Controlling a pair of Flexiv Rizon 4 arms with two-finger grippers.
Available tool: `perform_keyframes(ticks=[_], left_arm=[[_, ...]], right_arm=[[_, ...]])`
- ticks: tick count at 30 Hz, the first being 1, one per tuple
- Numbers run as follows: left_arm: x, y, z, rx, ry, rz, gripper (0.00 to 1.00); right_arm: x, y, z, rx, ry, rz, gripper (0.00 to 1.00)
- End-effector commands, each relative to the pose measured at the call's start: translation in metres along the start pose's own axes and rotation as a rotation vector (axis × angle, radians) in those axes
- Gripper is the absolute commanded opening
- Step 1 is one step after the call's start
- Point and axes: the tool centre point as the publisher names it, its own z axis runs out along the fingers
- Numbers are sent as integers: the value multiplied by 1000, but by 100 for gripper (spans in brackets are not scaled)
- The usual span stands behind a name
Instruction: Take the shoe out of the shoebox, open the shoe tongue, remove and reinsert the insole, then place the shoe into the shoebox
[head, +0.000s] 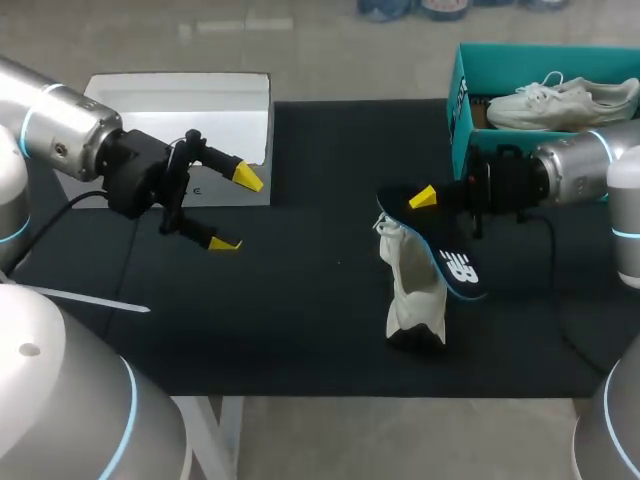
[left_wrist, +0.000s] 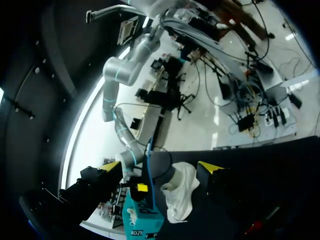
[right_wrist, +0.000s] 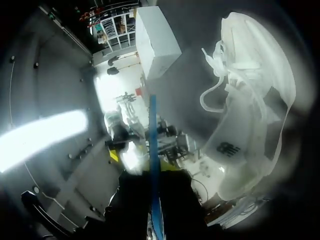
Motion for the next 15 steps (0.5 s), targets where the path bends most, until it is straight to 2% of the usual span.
perform_keyframes(ticks=[1, 15], left_arm=[[0, 0, 0, -2, 1, 1, 100], [-1, -1, 2, -15, -11, 21, 100]], right_arm=[[0, 0, 1, -2, -1, 0, 0], [0, 0, 1, -2, -1, 0, 0]])
